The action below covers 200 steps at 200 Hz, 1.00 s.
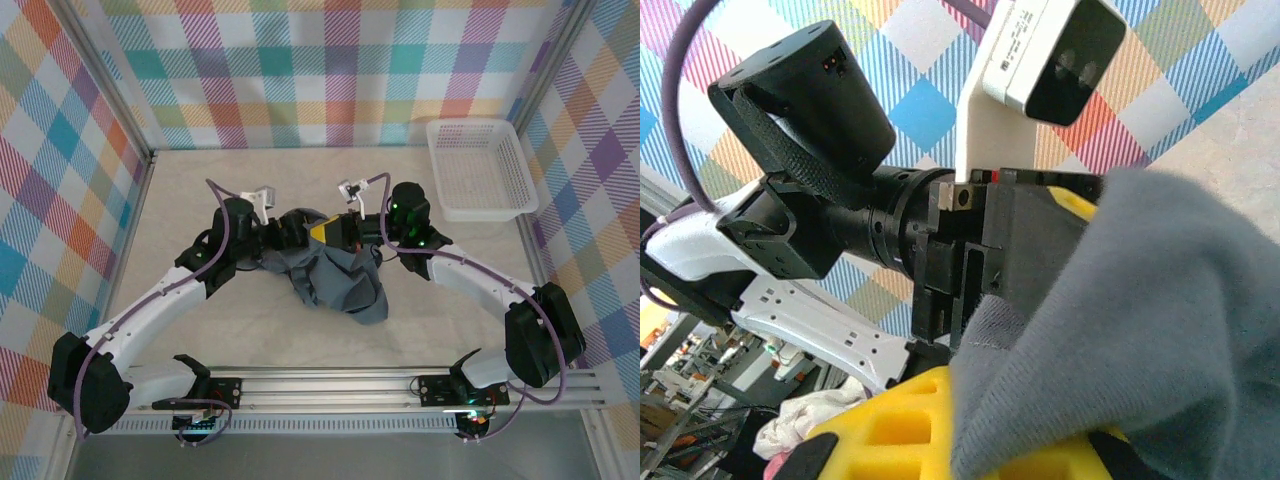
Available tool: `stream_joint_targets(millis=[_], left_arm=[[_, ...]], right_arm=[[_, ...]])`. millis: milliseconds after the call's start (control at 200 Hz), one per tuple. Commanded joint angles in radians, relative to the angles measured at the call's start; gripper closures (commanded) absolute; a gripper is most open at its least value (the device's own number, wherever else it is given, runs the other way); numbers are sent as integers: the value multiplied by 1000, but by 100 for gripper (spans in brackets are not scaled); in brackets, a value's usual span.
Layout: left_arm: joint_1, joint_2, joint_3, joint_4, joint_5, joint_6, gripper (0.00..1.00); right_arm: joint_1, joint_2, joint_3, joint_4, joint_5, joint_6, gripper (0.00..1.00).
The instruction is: Fold the inside-out t-shirt
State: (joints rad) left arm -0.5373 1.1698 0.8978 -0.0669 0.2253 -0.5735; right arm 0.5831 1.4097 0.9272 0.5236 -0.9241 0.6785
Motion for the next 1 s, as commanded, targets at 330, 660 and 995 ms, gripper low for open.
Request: stream_joint_targets(millis=[330, 660, 995], left_arm=[[69, -149, 95, -199, 17, 46, 100], [154, -103, 379, -577, 275, 58, 100], [157, -52, 332, -436, 399, 15, 100]], right_arm=[[-56, -17, 27, -91, 48, -43, 100], [-159, 81, 55, -273, 19, -137, 87], [-15, -236, -70, -412, 545, -511, 47]])
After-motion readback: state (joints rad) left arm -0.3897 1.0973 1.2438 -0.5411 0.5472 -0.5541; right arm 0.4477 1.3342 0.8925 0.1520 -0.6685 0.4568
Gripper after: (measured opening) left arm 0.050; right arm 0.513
